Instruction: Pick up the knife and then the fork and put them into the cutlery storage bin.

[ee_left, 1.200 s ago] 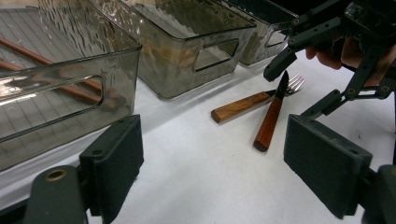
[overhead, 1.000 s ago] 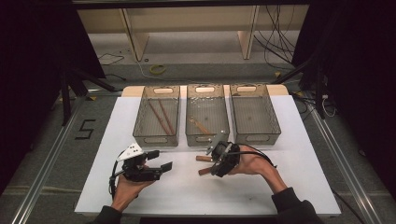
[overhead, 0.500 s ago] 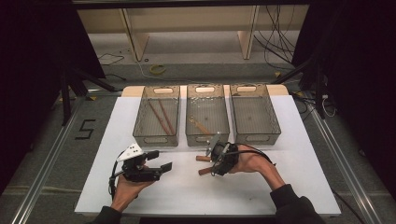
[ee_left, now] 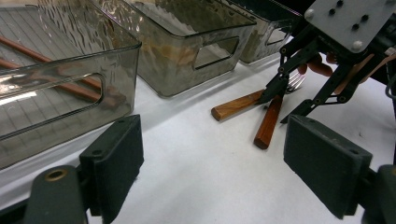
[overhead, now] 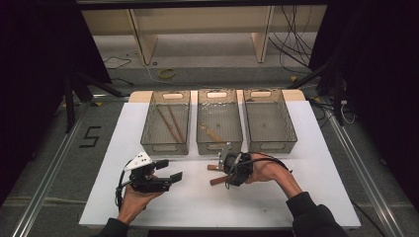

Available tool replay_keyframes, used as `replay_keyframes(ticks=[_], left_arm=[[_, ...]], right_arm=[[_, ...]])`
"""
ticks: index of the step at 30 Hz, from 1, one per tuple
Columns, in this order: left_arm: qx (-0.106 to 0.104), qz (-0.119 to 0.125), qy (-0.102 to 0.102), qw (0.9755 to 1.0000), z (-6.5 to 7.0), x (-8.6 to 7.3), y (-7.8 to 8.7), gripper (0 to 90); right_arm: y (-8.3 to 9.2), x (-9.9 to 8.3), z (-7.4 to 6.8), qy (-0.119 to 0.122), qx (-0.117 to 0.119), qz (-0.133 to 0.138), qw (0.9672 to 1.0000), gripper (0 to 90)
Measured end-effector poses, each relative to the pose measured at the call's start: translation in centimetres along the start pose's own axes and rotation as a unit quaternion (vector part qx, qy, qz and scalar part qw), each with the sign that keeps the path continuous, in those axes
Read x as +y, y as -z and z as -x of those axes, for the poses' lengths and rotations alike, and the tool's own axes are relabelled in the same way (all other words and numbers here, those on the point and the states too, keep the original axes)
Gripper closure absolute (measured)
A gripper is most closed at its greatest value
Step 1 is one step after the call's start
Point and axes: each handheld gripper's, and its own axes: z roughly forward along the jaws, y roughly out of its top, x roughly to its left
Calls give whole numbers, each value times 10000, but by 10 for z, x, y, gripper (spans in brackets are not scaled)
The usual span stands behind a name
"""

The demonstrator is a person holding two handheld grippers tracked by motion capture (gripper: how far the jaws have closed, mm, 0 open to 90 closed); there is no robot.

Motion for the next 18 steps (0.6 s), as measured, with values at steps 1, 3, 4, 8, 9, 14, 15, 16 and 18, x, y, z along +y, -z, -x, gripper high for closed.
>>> replay_keyframes(ticks=[1,3,4,8,9,14,15,16,18], left_arm=[[2,-1,-1,10000,0,0,0,194],[-1,4,7,10000,0,0,0,194],[1,1,5,10000,0,0,0,194],[-4,-4,3,10000,0,0,0,194],[-4,-4,3,10000,0,0,0,194],[-4,0,1,10000,0,0,0,194],[-7,-14,-18,10000,0,0,0,194],[-7,-14,-18,10000,0,0,0,194],[-7,-15,-16,10000,0,0,0,194]], right_arm=[[-1,0,0,27,14,-45,10000,590],[-1,0,1,51,28,-42,10000,603],[-1,0,1,55,28,-41,10000,612],[-1,1,1,136,52,-99,9998,650],[-1,2,1,165,64,-123,9998,653],[-1,3,0,233,55,-142,9996,668],[-1,3,-1,238,60,-182,9995,676],[-1,4,-1,281,61,-216,9994,683],[-1,5,-2,352,66,-234,9991,694]])
